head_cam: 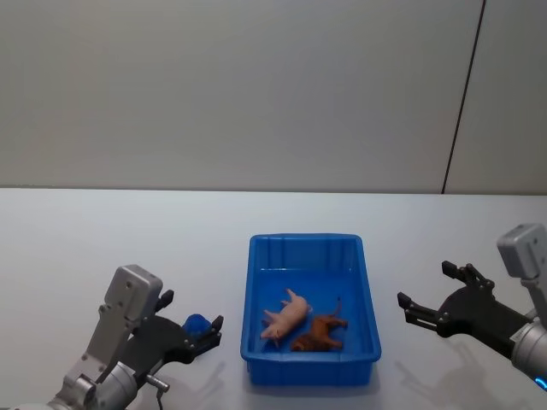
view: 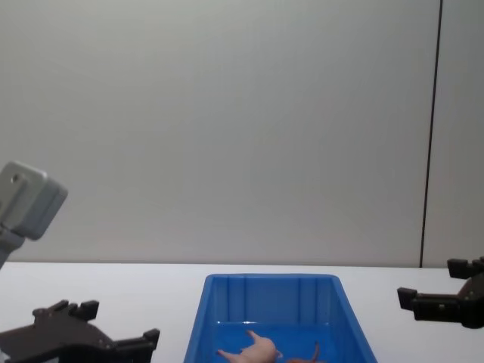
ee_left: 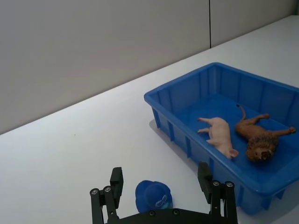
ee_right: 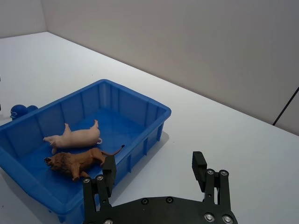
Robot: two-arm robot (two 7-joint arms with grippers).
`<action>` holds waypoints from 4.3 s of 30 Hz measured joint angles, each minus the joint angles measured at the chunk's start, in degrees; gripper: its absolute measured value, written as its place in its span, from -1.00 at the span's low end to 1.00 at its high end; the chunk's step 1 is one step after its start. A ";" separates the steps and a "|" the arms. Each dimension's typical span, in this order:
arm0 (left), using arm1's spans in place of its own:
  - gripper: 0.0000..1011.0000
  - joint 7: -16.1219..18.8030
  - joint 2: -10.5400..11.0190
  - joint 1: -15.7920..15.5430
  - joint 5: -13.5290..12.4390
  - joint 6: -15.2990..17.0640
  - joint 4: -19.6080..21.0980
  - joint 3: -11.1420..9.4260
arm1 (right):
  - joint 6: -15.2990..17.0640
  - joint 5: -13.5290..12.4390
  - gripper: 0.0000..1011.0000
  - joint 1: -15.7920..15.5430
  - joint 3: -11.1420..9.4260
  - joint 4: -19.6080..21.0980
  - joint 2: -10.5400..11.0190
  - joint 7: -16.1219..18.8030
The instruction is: Pick up the two dolls from the table and place them into the box.
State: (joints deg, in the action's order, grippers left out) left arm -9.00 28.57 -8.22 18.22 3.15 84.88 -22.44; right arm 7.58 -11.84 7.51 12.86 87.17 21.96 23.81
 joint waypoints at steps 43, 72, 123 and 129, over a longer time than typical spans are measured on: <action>0.98 -12.34 -3.05 -8.33 -6.91 0.13 -16.25 1.00 | 0.01 0.01 0.98 -0.01 0.00 0.00 0.03 0.01; 0.00 -15.00 -4.38 -9.99 -8.02 0.07 -19.89 0.32 | 0.01 0.01 0.98 -0.01 0.01 0.00 0.03 0.01; 0.96 -13.72 -11.44 -17.94 -19.06 -5.13 -6.61 -2.73 | 0.01 0.01 0.98 -0.01 0.01 0.00 0.03 0.00; 0.98 -12.35 -11.38 -17.43 -18.92 -5.47 -5.34 -2.85 | 0.01 0.01 0.98 -0.01 0.01 0.00 0.03 0.00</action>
State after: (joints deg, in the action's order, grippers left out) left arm -21.35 17.19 -25.65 -0.70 -2.32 79.53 -25.29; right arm 7.59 -11.83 7.50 12.87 87.17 21.99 23.81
